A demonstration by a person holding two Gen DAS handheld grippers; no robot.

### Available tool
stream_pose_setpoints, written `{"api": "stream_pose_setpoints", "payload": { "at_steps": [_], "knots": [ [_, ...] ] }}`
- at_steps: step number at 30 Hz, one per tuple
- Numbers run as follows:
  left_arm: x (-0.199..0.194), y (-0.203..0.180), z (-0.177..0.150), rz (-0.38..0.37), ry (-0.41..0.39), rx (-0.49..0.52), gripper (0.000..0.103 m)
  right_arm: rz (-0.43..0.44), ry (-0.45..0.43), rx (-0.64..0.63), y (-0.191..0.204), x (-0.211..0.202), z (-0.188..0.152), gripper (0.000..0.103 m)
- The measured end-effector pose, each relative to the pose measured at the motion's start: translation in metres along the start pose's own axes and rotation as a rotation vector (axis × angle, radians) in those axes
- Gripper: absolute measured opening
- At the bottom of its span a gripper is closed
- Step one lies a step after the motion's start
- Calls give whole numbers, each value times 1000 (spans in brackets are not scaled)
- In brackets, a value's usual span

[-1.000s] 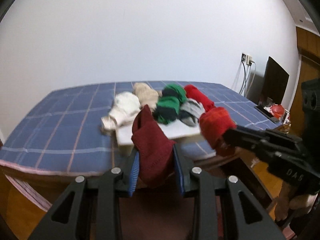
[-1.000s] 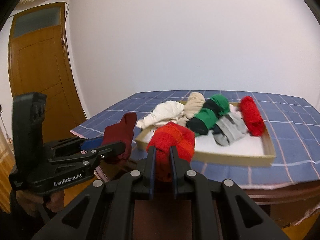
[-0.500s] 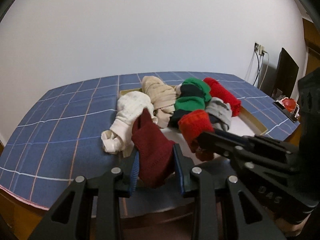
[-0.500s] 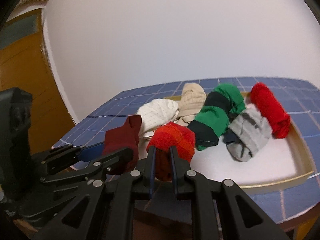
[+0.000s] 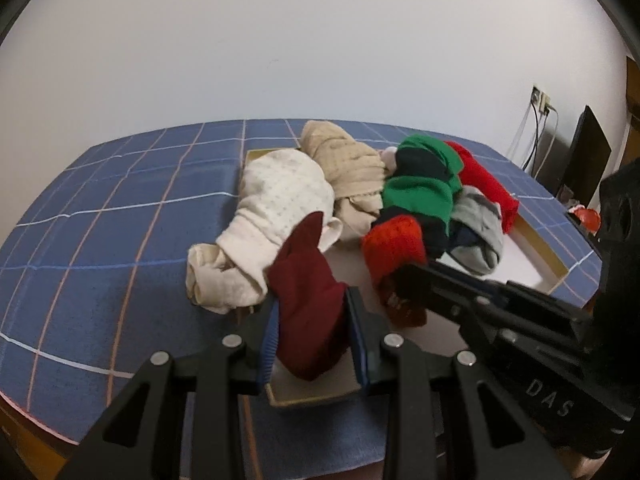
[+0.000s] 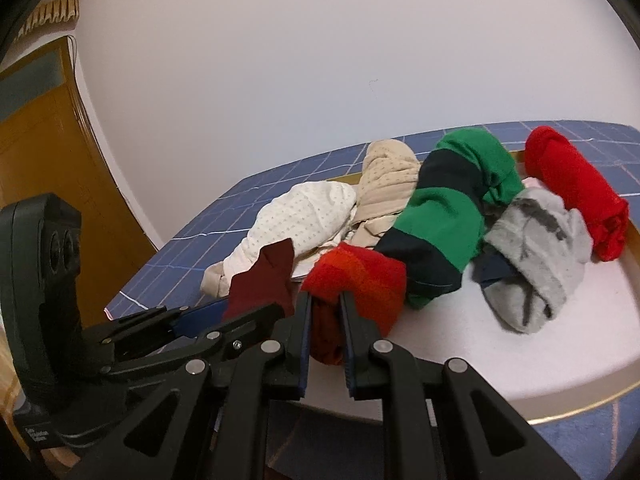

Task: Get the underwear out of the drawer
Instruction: 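Lift the dark red underwear and red sock out of the drawer over the tray, then open both tools to drop the dark red and red items into the tray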

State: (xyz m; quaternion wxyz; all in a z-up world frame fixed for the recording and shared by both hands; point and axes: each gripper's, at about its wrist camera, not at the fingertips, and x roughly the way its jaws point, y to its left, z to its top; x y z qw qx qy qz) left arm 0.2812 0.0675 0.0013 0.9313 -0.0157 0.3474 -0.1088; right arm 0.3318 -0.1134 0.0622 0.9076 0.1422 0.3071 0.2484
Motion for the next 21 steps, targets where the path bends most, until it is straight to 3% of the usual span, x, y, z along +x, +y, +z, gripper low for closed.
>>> {"api": "stream_pose_setpoints", "payload": {
  "at_steps": [9,16,18,20,21],
  "knots": [
    [2,3,2,1,-2,-23,31,7,-7,-17,1,3,-2,17],
    [-5,3,5,-3,27,-49,39,48,39,23,-3,-4,2,22],
    [-11,4,6,-9,23,-65,45,97,46,52,-5,-9,5,22],
    [-22,5,7,55,0,-79,75,125,19,72,-5,-20,7,23],
    [-30,5,7,98,-30,-78,82,134,-3,72,-4,-27,8,30]
  ]
}}
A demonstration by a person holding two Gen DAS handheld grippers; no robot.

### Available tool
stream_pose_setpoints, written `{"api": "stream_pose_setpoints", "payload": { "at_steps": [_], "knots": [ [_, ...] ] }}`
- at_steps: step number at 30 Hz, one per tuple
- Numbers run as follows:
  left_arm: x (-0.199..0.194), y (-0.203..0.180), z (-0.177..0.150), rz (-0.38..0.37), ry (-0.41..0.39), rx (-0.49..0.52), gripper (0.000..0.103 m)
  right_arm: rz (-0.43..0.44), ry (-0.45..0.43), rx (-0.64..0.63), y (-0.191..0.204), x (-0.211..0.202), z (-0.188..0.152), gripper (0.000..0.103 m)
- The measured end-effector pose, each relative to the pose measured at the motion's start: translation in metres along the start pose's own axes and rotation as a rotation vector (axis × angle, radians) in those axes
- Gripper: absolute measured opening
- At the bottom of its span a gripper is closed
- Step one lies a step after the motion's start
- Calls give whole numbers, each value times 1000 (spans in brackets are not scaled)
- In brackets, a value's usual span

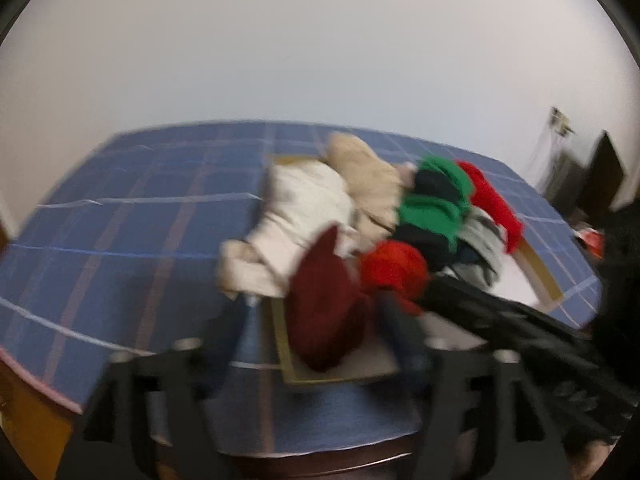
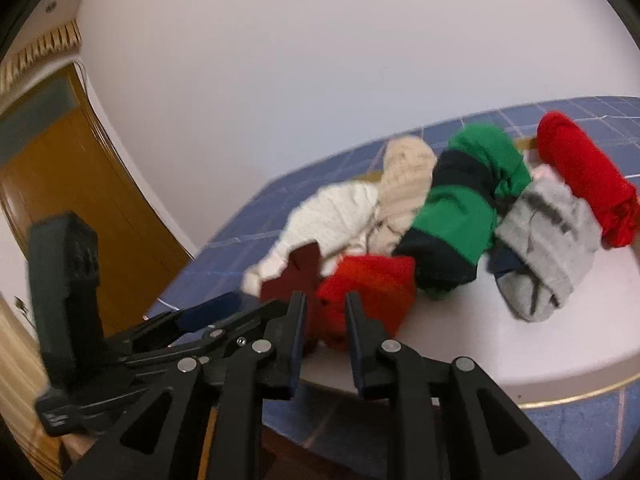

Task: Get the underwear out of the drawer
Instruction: 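Open both tools to drop the dark red and red items into the tray, then move both open tools back down into the drawer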

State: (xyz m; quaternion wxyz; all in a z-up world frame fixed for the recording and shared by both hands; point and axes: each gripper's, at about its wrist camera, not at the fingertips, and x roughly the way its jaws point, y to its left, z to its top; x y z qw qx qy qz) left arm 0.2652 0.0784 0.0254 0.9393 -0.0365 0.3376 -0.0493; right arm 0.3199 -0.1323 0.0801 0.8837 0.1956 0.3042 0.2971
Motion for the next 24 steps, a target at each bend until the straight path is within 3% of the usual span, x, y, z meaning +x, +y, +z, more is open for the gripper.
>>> {"api": "stream_pose_setpoints", "payload": {
  "at_steps": [2,3,4,11,16,24],
  "knots": [
    [-14,3,1,44,-58,0,98,5,-35,-9,5,-13,2,53],
    [-22,4,1,51,-78,-5,101,1,-58,-13,8,-21,2,67],
    [-28,5,1,41,-88,-11,103,-2,-75,-15,10,-27,2,70],
    [-52,-8,-14,46,-94,-2,103,-45,-85,-34,24,-64,-12,70],
    [-58,-21,-32,44,-66,19,103,-127,-67,-60,25,-82,-27,70],
    [-65,-41,-54,64,-46,49,103,-203,-25,-8,4,-100,-48,70]
  ]
}}
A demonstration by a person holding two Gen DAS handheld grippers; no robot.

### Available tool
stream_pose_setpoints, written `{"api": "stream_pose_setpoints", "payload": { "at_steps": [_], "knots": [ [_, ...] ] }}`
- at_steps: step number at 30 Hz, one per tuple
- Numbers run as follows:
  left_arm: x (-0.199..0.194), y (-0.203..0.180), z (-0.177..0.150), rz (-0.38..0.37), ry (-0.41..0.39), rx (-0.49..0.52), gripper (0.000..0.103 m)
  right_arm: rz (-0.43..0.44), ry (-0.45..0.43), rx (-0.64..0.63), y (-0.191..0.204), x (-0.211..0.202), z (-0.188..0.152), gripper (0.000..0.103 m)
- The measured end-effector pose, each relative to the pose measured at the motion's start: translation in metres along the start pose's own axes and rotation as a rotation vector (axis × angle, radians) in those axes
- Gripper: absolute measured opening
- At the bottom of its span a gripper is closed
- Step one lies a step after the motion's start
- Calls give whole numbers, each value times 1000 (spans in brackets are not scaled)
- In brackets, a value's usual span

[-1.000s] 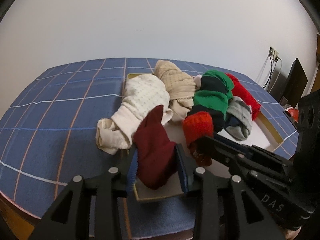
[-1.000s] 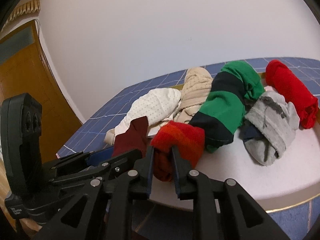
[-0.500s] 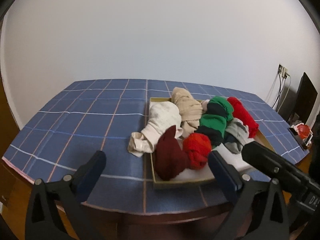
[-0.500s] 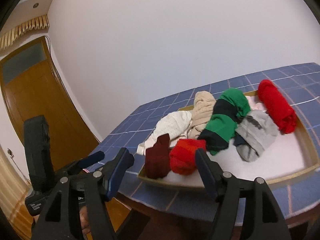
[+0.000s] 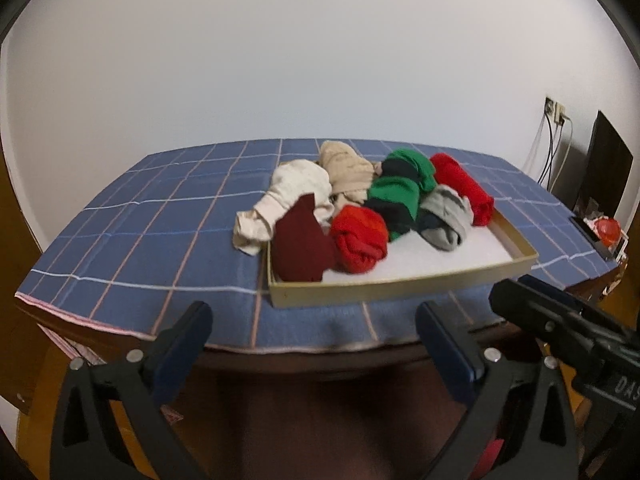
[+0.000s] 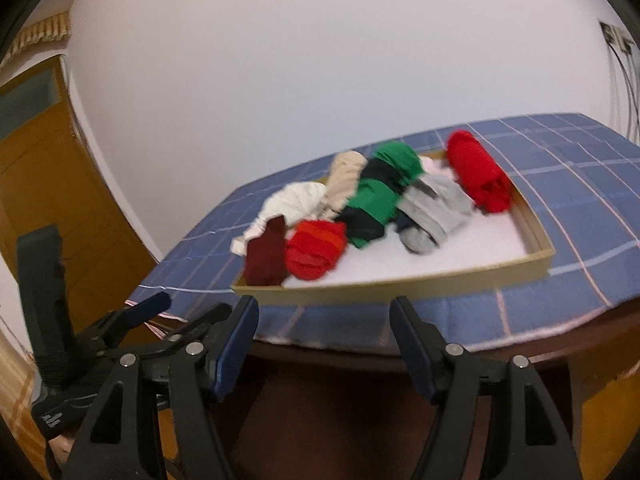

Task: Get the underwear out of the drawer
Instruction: 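Move both open tools back down into the drawer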

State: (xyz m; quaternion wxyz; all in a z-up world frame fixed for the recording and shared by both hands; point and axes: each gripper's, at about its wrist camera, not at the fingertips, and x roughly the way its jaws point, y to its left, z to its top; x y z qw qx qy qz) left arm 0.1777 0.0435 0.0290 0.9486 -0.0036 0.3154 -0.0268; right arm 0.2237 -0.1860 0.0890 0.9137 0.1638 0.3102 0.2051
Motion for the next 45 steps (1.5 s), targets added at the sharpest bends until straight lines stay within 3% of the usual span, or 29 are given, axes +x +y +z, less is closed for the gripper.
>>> {"api": "stream_pose_setpoints", "payload": {
  "at_steps": [10,22,45],
  "knots": [
    [9,-27,-36,10,85,73,103,-93,90,16,-31,-12,-34,70],
    [8,-43,-65,-13,148,118,103,-136,144,63,-65,-40,-64,70],
    [-6,-67,-112,-56,243,209,103,-153,189,40,-62,-80,-94,70]
  ]
}}
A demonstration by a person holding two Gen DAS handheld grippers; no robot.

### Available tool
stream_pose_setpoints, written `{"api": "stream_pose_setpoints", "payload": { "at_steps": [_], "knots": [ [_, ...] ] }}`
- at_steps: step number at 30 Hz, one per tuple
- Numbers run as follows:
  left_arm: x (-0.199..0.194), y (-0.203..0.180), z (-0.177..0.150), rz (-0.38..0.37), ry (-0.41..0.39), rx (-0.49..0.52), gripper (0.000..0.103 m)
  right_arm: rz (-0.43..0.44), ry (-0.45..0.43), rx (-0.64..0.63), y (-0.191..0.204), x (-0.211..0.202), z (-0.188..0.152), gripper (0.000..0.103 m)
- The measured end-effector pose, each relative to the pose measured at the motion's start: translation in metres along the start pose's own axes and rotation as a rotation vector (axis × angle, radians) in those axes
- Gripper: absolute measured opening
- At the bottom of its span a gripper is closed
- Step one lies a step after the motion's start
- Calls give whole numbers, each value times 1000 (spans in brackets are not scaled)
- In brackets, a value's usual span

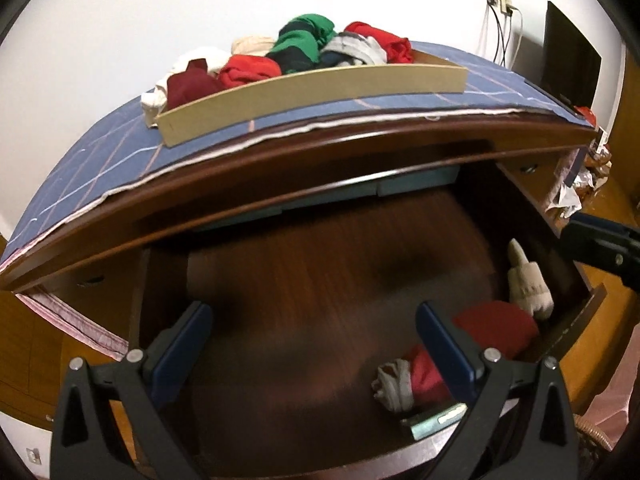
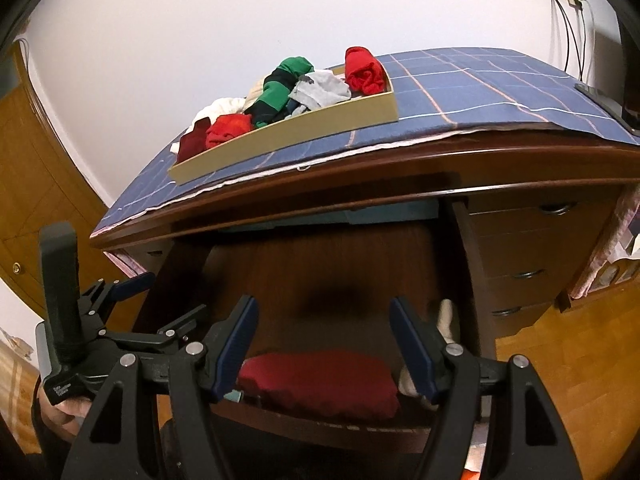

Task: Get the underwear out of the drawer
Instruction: 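Move both open tools back down into the drawer, then grasp the pink underwear in the drawer with the left tool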

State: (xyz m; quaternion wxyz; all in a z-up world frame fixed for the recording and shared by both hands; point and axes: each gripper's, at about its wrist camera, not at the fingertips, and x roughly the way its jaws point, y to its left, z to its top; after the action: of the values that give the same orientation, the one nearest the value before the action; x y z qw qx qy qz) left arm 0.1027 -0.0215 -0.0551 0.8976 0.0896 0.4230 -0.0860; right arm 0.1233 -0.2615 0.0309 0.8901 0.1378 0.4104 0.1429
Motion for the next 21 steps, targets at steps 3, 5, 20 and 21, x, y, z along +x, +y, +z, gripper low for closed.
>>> {"api": "stream_pose_setpoints", "payload": {
  "at_steps": [3,5,20,21],
  "knots": [
    [-4,0,-6,-7,4,11,103,-14,-9,-1,-4,-10,-4,70],
    [-3,2,-9,-18,10,15,103,-16,-14,6,-9,-16,-6,70],
    [20,-37,2,-305,227,192,103,73,50,94,-31,-29,-11,70],
    [25,-43,5,-312,247,219,103,75,62,100,-32,-28,-11,70]
  ]
}}
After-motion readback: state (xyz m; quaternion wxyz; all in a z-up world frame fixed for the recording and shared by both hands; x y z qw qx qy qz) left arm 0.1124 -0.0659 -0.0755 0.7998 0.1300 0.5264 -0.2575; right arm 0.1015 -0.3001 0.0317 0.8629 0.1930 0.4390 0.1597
